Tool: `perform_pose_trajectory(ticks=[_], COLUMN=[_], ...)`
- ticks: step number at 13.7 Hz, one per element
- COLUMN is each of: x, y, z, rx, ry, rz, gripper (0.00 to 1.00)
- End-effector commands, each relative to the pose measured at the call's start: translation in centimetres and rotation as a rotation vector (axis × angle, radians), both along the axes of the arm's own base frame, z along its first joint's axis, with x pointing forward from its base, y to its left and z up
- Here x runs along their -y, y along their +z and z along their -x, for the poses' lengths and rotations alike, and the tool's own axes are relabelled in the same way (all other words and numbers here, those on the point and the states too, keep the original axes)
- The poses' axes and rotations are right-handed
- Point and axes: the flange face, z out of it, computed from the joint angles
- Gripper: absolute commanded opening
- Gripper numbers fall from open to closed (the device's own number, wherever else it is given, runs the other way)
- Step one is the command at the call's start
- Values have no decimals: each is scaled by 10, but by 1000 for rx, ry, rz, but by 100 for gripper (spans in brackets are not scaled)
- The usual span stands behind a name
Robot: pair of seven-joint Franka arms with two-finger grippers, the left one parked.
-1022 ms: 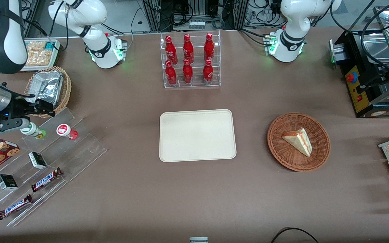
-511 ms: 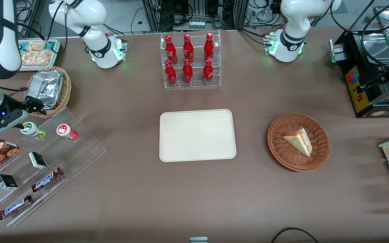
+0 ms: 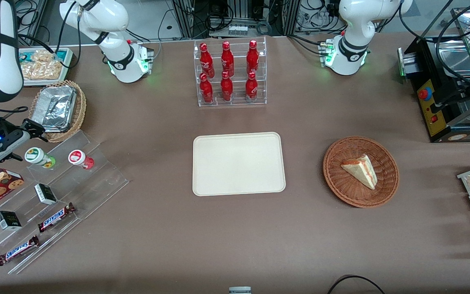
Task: Place green gum on tray
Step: 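Lower the right gripper around the green gum container and close it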
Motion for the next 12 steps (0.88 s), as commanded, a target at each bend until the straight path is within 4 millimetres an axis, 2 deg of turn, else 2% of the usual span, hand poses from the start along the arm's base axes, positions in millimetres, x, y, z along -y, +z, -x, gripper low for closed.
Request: perform_pose_trajectory(ticks=[1,6,12], x=[16,41,43], y=[-11,-32,-57], z=[11,12,10], rx=[32,41,57], ry=[33,31,28], rz=[22,24,29], gripper=[100,100,100])
